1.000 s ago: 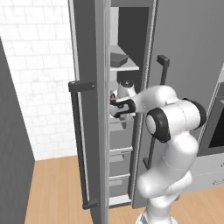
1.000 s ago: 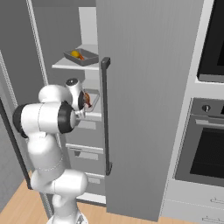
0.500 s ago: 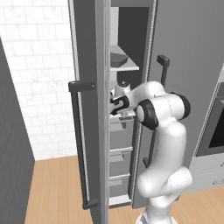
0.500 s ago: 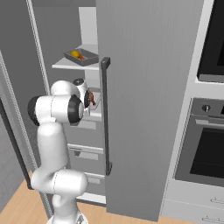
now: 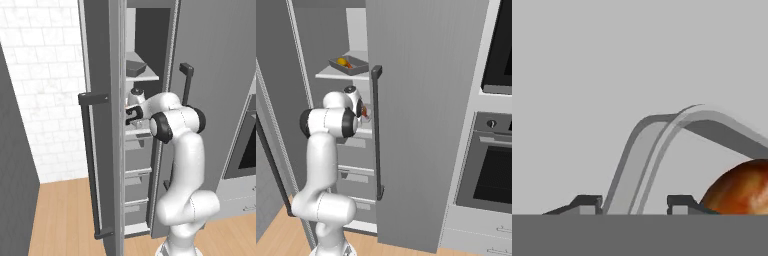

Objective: Take the meat container that has the chicken drumstick and place it on the second highest rack of the freezer. Then take the vegetable container that has the lemon and carrot and place it on the highest rack of the freezer.

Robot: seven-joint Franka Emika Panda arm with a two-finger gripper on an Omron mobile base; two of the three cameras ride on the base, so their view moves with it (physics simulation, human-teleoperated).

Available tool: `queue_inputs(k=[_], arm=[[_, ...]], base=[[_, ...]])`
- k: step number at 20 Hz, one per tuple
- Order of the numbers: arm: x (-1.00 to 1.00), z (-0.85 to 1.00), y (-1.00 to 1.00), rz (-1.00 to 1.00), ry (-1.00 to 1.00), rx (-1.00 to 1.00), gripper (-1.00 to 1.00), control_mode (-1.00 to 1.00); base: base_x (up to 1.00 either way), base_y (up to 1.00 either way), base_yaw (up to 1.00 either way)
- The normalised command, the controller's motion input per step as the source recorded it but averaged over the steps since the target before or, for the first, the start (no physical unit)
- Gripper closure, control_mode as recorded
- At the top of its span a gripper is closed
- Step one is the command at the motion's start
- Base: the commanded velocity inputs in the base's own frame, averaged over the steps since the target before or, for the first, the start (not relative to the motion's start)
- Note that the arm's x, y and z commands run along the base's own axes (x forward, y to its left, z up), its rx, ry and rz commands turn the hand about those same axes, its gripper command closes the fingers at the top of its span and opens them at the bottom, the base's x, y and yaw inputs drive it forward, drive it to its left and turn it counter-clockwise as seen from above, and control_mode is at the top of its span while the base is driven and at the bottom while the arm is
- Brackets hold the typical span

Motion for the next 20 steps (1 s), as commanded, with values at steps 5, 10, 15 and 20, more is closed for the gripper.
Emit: queue_inputs(k=[5, 10, 15, 20], arm=[[-0.1, 0.0, 0.06, 0.0, -0.07, 0.0, -1.0, -1.0], [-0.63, -0.2, 0.0, -0.01, -0.13, -0.01, -1.0, -1.0], [-0.74, 0.19, -0.07, 0.0, -0.16, 0.0, -1.0, -1.0], [-0.74, 0.59, -0.13, 0.0, -0.16, 0.03, -1.0, -1.0]], base=[[0.0, 0.0, 0.0], [0.0, 0.0, 0.0], [0.0, 0.0, 0.0], [0.0, 0.0, 0.0]])
